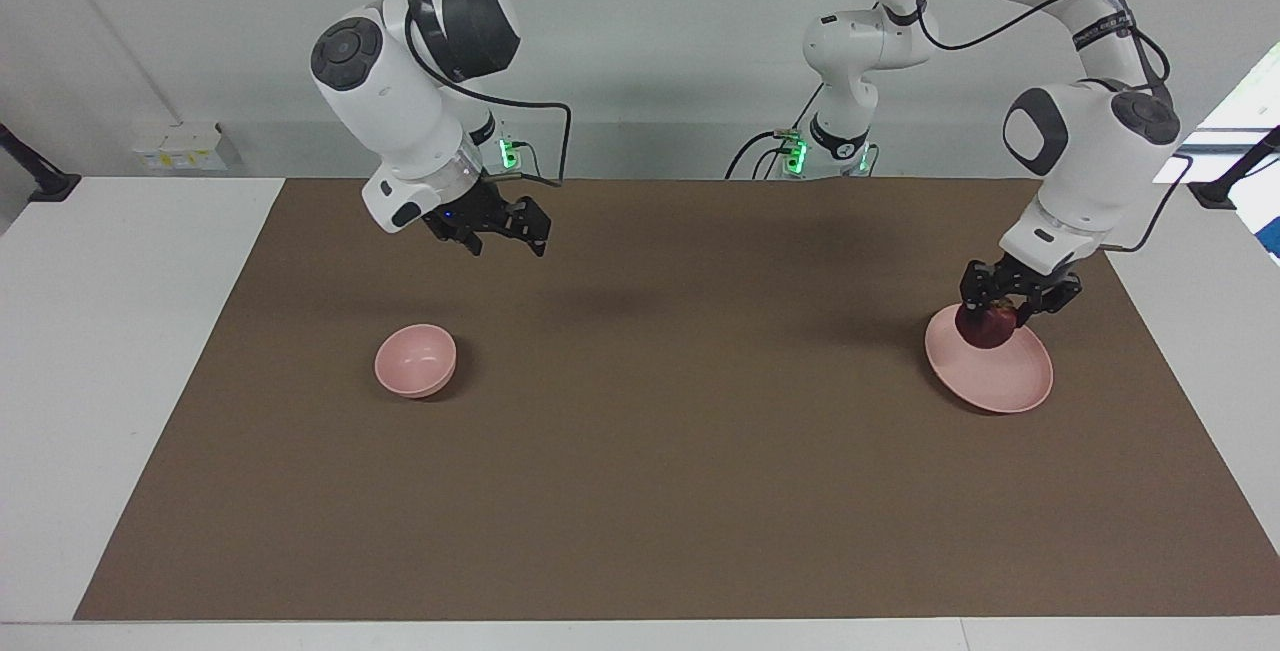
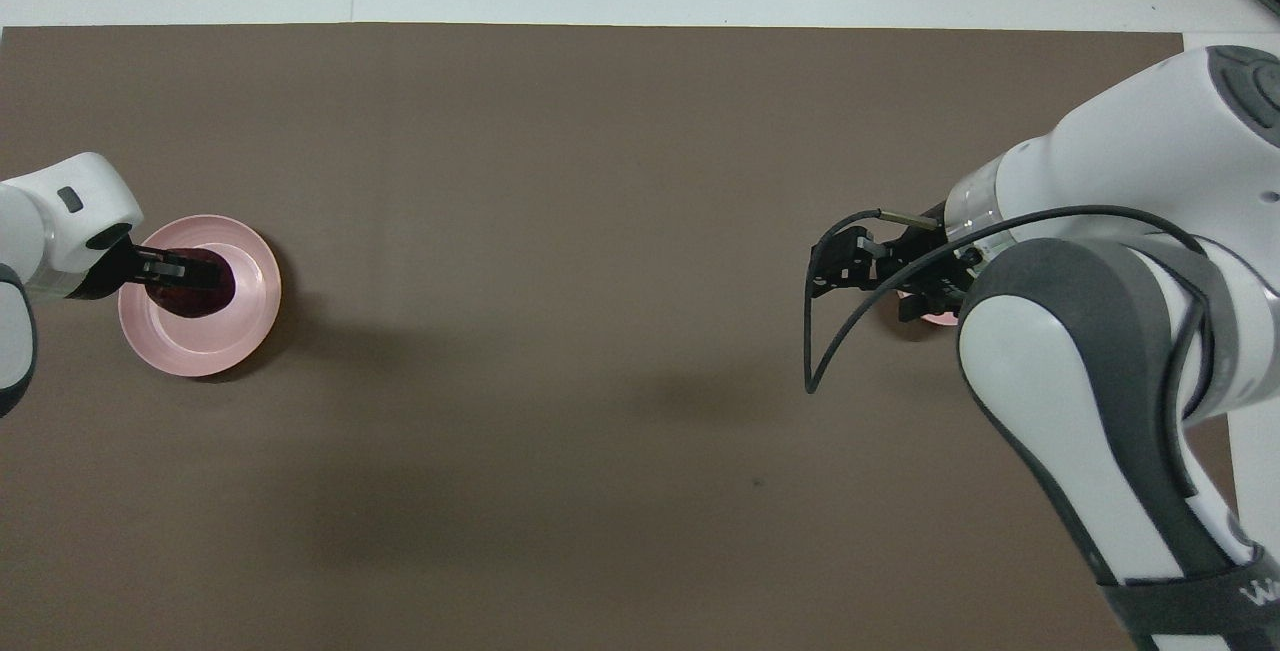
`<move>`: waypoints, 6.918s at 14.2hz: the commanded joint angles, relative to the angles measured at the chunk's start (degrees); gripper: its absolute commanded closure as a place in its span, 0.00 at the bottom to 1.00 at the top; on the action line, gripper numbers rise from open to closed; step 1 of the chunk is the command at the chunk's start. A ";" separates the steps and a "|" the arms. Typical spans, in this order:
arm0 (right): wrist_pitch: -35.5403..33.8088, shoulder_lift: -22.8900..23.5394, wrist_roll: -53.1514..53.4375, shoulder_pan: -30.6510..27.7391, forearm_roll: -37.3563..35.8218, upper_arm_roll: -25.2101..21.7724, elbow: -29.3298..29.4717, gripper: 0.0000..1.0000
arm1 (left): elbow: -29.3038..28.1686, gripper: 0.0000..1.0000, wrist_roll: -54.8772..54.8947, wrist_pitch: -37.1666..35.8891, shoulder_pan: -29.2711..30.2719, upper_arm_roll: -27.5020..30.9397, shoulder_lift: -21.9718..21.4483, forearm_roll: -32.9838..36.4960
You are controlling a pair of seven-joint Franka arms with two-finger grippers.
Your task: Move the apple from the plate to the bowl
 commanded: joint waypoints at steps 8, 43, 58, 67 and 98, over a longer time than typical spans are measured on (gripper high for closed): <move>2.86 2.05 31.79 -0.91 26.54 0.04 -0.55 0.00 | 9.15 1.00 -29.83 -5.86 -11.44 -8.16 0.20 -10.00; -1.00 5.48 39.81 0.77 41.22 0.04 -0.20 0.00 | 11.45 0.94 -51.83 13.13 -21.02 -17.41 1.16 -22.14; -0.47 5.57 39.02 1.74 39.99 -0.05 -0.02 1.00 | 11.27 0.85 -51.57 12.95 -20.93 -17.32 1.17 -22.14; -3.81 5.57 33.84 -1.42 37.02 -0.31 0.94 1.00 | 11.36 0.00 -50.60 10.23 -20.14 -17.23 1.17 -20.91; 23.96 5.92 -35.51 -8.63 -23.64 -0.49 -13.37 1.00 | 36.85 0.00 -2.87 -46.72 -4.75 1.13 0.03 1.15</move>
